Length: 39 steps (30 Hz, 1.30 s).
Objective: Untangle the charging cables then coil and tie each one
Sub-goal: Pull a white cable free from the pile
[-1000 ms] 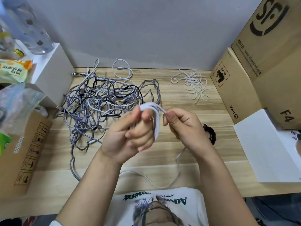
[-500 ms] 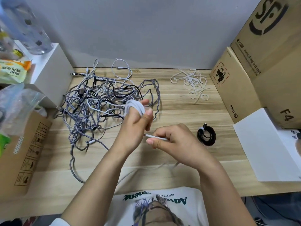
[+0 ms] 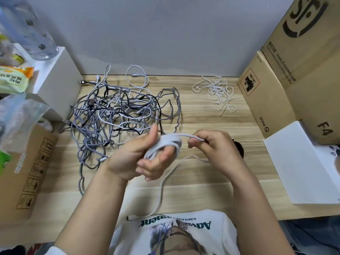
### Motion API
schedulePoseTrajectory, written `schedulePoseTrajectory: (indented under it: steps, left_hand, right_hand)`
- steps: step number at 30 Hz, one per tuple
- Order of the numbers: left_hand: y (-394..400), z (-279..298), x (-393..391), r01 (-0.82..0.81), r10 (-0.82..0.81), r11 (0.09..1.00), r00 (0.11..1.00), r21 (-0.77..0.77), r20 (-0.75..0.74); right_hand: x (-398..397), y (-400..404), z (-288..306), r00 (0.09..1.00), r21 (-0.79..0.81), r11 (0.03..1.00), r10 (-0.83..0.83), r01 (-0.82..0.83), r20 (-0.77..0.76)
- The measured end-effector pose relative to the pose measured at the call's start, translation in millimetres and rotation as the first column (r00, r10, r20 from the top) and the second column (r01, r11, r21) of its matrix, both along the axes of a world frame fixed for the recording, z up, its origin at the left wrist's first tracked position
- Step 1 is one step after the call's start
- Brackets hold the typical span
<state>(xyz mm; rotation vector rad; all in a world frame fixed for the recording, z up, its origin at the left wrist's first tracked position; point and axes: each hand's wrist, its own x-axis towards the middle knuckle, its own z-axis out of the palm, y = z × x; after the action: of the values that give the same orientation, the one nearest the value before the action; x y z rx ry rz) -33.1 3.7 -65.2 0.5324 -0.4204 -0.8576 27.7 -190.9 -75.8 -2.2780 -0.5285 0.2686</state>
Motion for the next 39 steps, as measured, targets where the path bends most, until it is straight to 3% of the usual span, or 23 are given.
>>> schedulePoseTrajectory:
  steps: [2, 4, 7, 11, 13, 15, 17, 20, 22, 23, 26, 28, 31, 34, 36, 39]
  left_hand:
    - [-5.4, 9.2, 2.9, -0.099, 0.083, 0.969, 0.993, -0.227, -0.08]
    - [-9.7, 17.5, 6.5, -0.275, 0.208, 0.911, 0.95, -0.307, -0.234]
    - [-9.7, 23.1, 13.2, -0.538, 0.407, 0.797, 0.814, -0.274, -0.415]
    - [-2.2, 16.6, 15.7, -0.655, 0.502, 0.735, 0.699, -0.176, -0.509]
    - [0.1, 14.3, 14.0, -0.648, 0.52, 0.75, 0.702, -0.133, -0.487]
    - [0.3, 14.3, 12.9, -0.635, 0.528, 0.761, 0.724, -0.13, -0.445]
    - [0.9, 15.8, 14.0, -0.649, 0.544, 0.747, 0.721, -0.145, -0.429]
    - [5.9, 16.3, 20.7, -0.718, 0.587, 0.665, 0.672, -0.205, -0.451]
    - [5.7, 12.3, 27.5, -0.804, 0.689, 0.568, 0.581, -0.174, -0.433]
    - [4.8, 10.8, 30.6, -0.856, 0.775, 0.511, 0.496, -0.072, -0.391]
    - [-1.4, 0.6, 39.2, -0.931, 0.96, 0.279, 0.262, 0.234, -0.1]
    - [-5.8, -11.6, 42.8, -0.929, 0.975, 0.15, 0.197, 0.338, 0.108]
    - [-8.6, -29.6, 44.0, -0.889, 0.912, 0.04, 0.219, 0.457, 0.346]
    - [-14.0, -34.1, 42.7, -0.8, 0.815, -0.004, 0.345, 0.6, 0.466]
    - [-18.6, -31.2, 40.2, -0.726, 0.749, 0.023, 0.468, 0.688, 0.469]
    - [-24.1, -25.6, 34.7, -0.598, 0.584, 0.158, 0.699, 0.786, 0.414]
  right_hand:
    - [-1.5, 3.2, -6.1, 0.997, -0.021, 0.998, 0.051, -0.053, -0.066]
    - [-4.7, 7.9, -8.2, 0.981, 0.05, 0.993, 0.109, -0.102, -0.163]
    - [-12.8, 16.1, -5.4, 0.922, 0.299, 0.947, 0.214, -0.116, -0.322]
    - [-17.0, 21.1, 0.1, 0.841, 0.575, 0.798, 0.179, 0.18, -0.511]
    - [-14.7, 20.1, -1.8, 0.762, 0.627, 0.692, 0.172, 0.357, -0.624]
    - [-11.3, 18.8, -7.2, 0.67, 0.603, 0.651, 0.19, 0.461, -0.717]
    - [-10.9, 16.3, -15.1, 0.609, 0.539, 0.718, 0.201, 0.441, -0.767]
    - [-16.4, 11.1, -23.3, 0.595, 0.501, 0.841, 0.301, 0.202, -0.746]
    - [-20.2, 8.3, -21.5, 0.592, 0.514, 0.857, 0.405, 0.019, -0.697]
    - [-21.4, 7.6, -19.1, 0.59, 0.525, 0.85, 0.447, -0.045, -0.673]
    - [-23.0, 7.8, -7.3, 0.582, 0.587, 0.799, 0.542, -0.131, -0.606]
    - [-22.9, 8.1, -1.2, 0.608, 0.624, 0.771, 0.559, -0.129, -0.565]
    - [-21.3, 5.6, 4.8, 0.707, 0.639, 0.769, 0.469, -0.032, -0.529]
    - [-20.0, 3.5, 13.2, 0.763, 0.665, 0.736, 0.355, 0.127, -0.54]
    - [-18.8, 4.3, 17.2, 0.778, 0.705, 0.666, 0.298, 0.245, -0.552]
    - [-13.9, 3.0, 18.0, 0.779, 0.701, 0.553, 0.14, 0.45, -0.611]
